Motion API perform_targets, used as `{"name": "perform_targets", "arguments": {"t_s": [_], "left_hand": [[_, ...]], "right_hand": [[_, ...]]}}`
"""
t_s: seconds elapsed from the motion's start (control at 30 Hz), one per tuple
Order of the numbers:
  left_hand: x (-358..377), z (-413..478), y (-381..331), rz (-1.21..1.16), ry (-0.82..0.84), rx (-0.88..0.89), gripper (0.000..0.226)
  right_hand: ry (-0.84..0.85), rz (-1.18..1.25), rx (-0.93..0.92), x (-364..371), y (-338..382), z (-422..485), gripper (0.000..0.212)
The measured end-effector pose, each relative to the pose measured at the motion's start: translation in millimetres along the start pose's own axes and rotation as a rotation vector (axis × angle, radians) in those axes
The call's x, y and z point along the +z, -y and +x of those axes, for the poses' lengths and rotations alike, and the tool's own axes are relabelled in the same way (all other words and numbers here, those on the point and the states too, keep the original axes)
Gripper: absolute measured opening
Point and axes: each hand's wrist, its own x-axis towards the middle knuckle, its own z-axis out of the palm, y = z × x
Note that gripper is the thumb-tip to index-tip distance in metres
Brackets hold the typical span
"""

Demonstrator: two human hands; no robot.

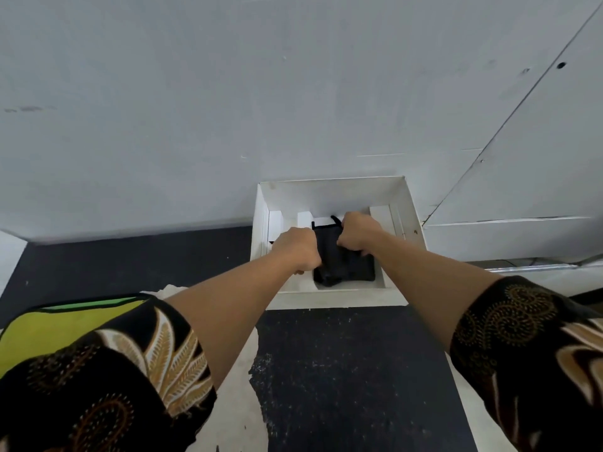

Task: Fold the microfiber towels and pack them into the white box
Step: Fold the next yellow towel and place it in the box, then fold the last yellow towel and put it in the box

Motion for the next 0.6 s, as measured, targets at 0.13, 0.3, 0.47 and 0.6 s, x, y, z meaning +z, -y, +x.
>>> {"name": "perform_targets", "arguments": {"t_s": [0.13,0.3,0.47,0.6], "left_hand": [[-3.5,-2.0,5.2,0.06,-0.024,0.012,0.024],[-11.7,-7.5,8.1,0.056,-0.035,0.026,0.024],[-16.5,-19.9,8.6,0.067,-0.043,0.047,0.021],[-20.2,-30.6,12.4,0.073,-0.047,0.068,0.026]], "right_hand": [[-0.048,0.005,-0.002,5.6,-1.9,6.2,0.017],[-0.121,-0.019,0.013,2.0,0.4,-1.4,0.027],[-0.081,-0.336,-0.18,4.2,24.4,-22.5,0.014],[0.33,-0.288,-0.161,19.7,35.0,-36.1,0.017]]}}
